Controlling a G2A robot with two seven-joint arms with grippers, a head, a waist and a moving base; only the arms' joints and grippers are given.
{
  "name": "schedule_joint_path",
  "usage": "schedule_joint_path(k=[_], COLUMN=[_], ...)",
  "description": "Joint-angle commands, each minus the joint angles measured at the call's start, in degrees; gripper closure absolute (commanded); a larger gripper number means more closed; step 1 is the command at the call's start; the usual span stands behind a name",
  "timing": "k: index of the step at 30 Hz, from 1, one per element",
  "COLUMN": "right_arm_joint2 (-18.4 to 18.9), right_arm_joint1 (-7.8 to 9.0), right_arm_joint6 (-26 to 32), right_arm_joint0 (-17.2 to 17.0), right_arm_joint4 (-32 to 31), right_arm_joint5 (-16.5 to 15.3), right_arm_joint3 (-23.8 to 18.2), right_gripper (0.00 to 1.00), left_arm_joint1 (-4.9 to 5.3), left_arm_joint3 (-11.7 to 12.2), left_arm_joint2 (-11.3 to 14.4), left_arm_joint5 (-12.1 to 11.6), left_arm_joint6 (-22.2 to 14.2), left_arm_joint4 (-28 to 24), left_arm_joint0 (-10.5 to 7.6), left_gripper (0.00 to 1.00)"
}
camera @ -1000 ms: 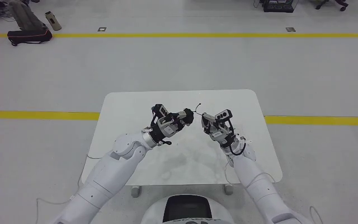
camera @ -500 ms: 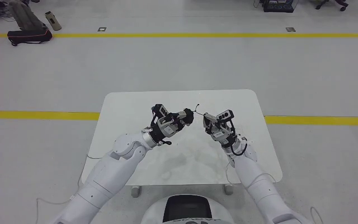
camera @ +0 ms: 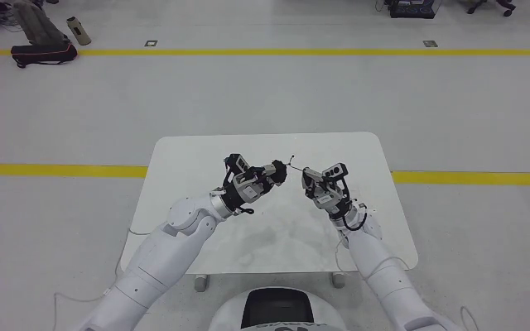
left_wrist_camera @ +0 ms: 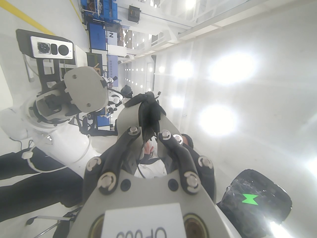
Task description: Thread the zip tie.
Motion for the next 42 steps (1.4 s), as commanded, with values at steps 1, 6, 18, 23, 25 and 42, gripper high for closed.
schedule_joint_path(k=[1,6,18,23,25,42], right_arm_joint2=[0.02,0.05,0.58,0.68,0.78,1.4], right_arm_joint1=[0.01,0.06,0.41,0.51,0.58,0.98], right_arm_joint6=[-0.04,-0.05,-0.48,-0.67,-0.99,-2.04], right_arm_joint0=[-0.07,-0.27,-0.75,-1.0,-1.09,-1.32], right_arm_joint4=[0.07,-0.02,-0.83,-1.01,-1.3,-2.3], right_arm_joint5=[0.0,0.01,0.15,0.23,0.15,-0.31], right_arm_joint3=[-0.06,-0.17,-0.42,-0.7,-0.6,-0.02], right_gripper=[1.0,1.0,1.0,1.0,1.0,1.0], left_arm_joint1=[0.0,0.0,0.0,0.0,0.0,0.0], left_arm_joint3=[0.0,0.0,0.0,0.0,0.0,0.0], left_arm_joint2=[0.0,0.0,0.0,0.0,0.0,0.0], left_arm_joint5=[0.0,0.0,0.0,0.0,0.0,0.0], left_arm_joint6=[0.0,0.0,0.0,0.0,0.0,0.0], left_arm_joint4=[0.0,0.0,0.0,0.0,0.0,0.0], left_arm_joint0=[0.0,0.0,0.0,0.0,0.0,0.0], left_gripper=[1.0,1.0,1.0,1.0,1.0,1.0])
